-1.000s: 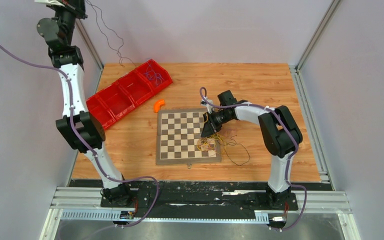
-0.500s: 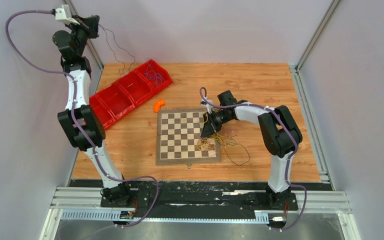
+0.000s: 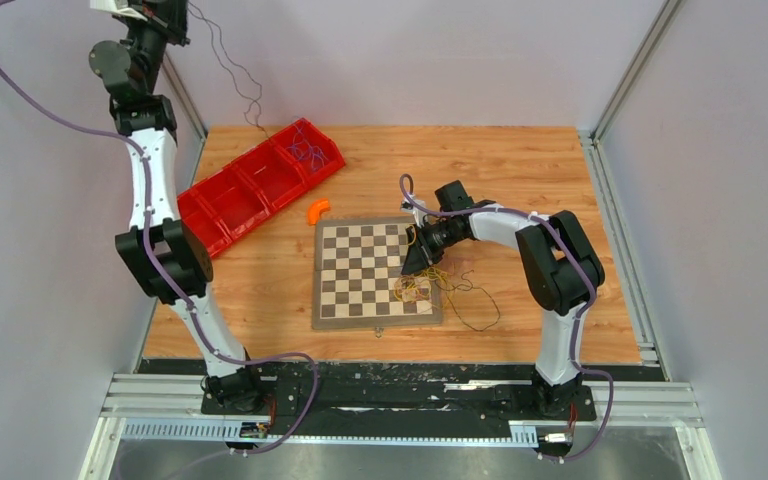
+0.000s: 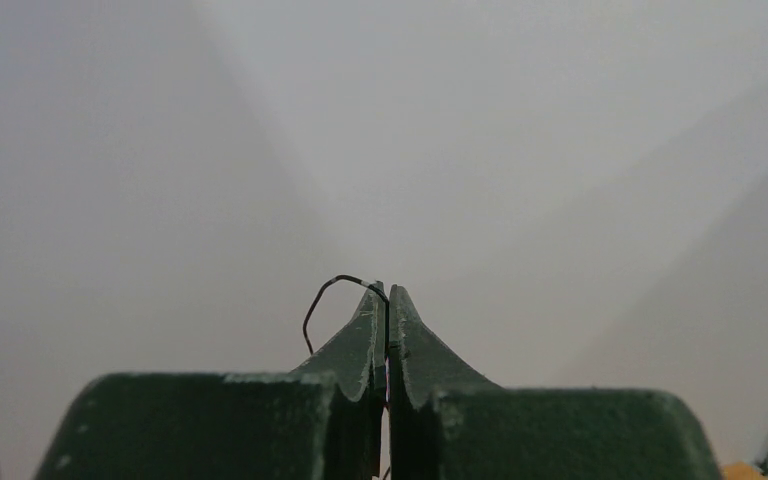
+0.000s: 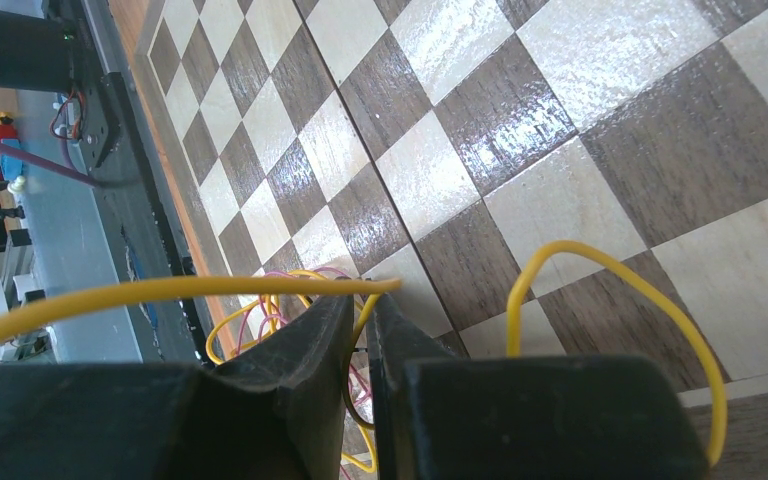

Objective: Untangle the cables

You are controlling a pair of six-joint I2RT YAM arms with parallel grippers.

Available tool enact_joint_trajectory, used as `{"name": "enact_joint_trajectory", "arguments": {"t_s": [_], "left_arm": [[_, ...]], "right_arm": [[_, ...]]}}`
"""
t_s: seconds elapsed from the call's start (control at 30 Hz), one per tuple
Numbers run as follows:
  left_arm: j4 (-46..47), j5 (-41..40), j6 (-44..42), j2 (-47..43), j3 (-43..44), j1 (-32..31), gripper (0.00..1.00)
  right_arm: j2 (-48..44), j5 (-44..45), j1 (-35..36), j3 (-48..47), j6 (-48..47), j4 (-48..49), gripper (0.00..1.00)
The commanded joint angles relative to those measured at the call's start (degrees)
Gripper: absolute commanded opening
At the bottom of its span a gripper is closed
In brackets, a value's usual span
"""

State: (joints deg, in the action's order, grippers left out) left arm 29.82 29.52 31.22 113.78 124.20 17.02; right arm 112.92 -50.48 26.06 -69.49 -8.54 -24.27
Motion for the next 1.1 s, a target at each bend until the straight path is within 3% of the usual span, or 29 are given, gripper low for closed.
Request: {"name": "enact_joint_trajectory", "arguments": {"t_s": [0.0,0.23,0.5,0.77,0.9,1.07], "left_arm": [[4.33,0.59,1.16,-4.49,-9.12,-0.16,0.0],[10.35,2.41,-0.5,-14.04,-32.41,0.62,0.0],[2.99,2.6,-6.6,-19.58,-43.32,1.04,0.0],[-8.13,-4.78,-19.25,-16.55,-43.8,0.5,0.0],[-9.28,-7.98,-23.38,-12.88,-41.83,-0.49,0.0],[-10.58,-24.01,-33.35,-7.41,-35.73,-4.82,0.0]], "right_arm": [[2.16,4.26,-0.02,0.59,-1.53,-1.26,0.16],[1.71,4.37,-0.12,1.65,-2.29,-1.26,0.16],[1.97,3.98,-0.34,1.69,-2.37,-1.2,0.16],[1.81,4.03,-0.44,2.93,-2.52,-0.92,0.16],[2.33,3.75,-0.53,2.88,-2.54,-0.92,0.16],[2.71,3.72,-0.6,3.09,-2.45,-0.84,0.16]]}}
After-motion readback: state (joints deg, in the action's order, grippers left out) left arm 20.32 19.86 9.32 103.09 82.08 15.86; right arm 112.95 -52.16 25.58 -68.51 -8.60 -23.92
